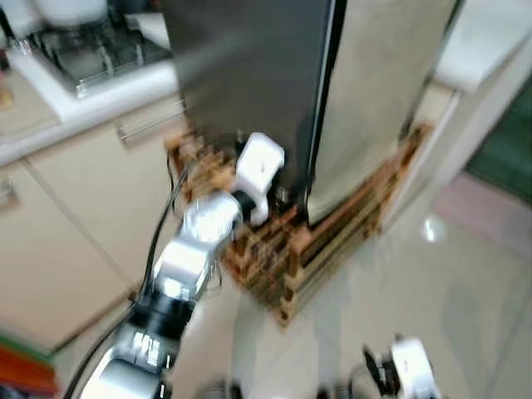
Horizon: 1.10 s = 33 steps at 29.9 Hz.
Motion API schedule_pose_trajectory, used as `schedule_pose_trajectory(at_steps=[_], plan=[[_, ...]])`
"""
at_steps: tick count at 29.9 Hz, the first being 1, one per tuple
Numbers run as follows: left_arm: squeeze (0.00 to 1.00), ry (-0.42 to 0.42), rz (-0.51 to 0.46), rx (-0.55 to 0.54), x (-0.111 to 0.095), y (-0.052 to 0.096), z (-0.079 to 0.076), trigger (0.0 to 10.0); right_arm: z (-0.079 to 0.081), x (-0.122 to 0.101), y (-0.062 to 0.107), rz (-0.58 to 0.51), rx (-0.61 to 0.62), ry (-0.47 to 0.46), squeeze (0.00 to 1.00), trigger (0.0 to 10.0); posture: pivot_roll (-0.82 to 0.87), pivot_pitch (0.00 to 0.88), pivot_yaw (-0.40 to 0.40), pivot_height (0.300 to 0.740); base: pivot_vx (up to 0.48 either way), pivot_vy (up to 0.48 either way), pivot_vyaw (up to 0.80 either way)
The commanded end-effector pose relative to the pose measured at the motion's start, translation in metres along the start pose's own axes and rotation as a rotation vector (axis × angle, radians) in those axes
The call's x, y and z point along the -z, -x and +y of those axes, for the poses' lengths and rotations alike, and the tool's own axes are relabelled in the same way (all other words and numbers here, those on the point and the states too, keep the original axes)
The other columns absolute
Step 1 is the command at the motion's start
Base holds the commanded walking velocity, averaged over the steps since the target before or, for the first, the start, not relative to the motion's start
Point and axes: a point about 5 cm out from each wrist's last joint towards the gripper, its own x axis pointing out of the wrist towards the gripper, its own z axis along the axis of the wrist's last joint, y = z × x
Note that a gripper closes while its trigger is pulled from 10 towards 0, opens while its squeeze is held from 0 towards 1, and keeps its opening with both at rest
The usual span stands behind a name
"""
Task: Restocking fridge
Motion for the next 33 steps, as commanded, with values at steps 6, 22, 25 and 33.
schedule_pose_trajectory(at_steps=[6, 22, 25, 33], plan=[[0.00, 0.035, 0.022, -0.198, 0.029, 0.022, 0.020, 10.0, -0.004, -0.007, 0.006, -0.125, 0.135, -0.060, 0.00, 10.0, -0.15, 0.048, 0.059, 0.724, 0.000, 0.000, 0.00], [0.00, 0.193, -0.063, -0.299, 0.014, 0.058, 0.012, 10.0, 0.000, -0.026, 0.011, -0.355, 0.187, -0.111, 0.00, 10.0, -0.15, 0.034, 0.064, 0.724, 0.000, 0.000, 0.00], [0.00, 0.189, -0.092, -0.276, 0.003, 0.053, 0.007, 10.0, -0.002, -0.029, 0.013, -0.392, 0.224, -0.130, 0.00, 10.0, -0.14, 0.033, 0.063, 0.724, 0.000, 0.000, 0.00], [0.00, 0.152, -0.032, -0.249, 0.009, 0.041, 0.004, 10.0, -0.035, -0.209, -0.014, -0.823, 0.249, -0.066, 0.00, 10.0, -0.16, 0.037, 0.064, 0.724, 0.000, 0.000, 0.00]])
